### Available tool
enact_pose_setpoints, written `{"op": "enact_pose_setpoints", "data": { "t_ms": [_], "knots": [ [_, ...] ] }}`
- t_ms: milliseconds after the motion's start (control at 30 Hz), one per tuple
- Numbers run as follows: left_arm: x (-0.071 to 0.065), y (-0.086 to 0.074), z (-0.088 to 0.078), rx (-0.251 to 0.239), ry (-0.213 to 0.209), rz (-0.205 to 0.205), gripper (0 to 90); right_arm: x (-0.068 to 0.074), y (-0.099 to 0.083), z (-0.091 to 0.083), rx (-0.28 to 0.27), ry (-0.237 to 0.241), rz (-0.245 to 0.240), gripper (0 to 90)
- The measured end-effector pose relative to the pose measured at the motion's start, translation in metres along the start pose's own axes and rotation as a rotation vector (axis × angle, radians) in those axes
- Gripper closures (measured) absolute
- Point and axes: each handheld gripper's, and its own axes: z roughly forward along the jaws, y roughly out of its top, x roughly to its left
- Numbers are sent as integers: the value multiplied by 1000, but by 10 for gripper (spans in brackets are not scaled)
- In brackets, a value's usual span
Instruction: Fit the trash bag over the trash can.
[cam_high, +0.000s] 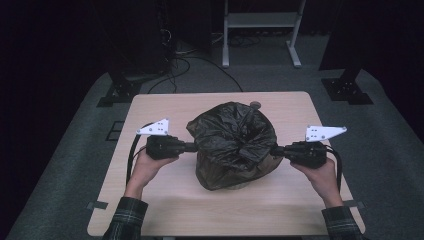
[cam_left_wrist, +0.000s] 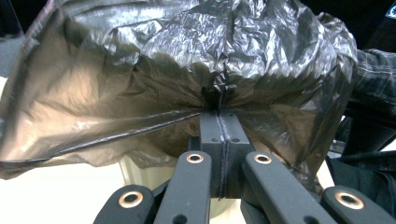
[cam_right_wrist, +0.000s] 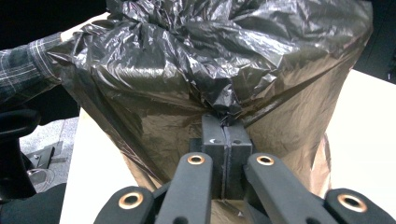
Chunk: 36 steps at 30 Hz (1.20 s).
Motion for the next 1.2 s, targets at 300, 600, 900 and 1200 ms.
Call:
{"op": "enact_pose_setpoints", "data": {
  "t_ms": [300, 600, 900, 1200],
  "knots": [
    [0, -35, 16, 85, 2, -53, 898, -5, -23, 5, 75, -31, 36, 900],
    [5, -18, -15, -58, 100, -28, 556, -5, -20, 5, 73, -36, 22, 900],
    [5, -2, -6, -13, 60, 30, 300, -3, -7, 1, 34, -27, 7, 900],
    [6, -5, 4, 11, 6, 40, 797, 2, 3, 2, 39, -22, -20, 900]
  ]
}}
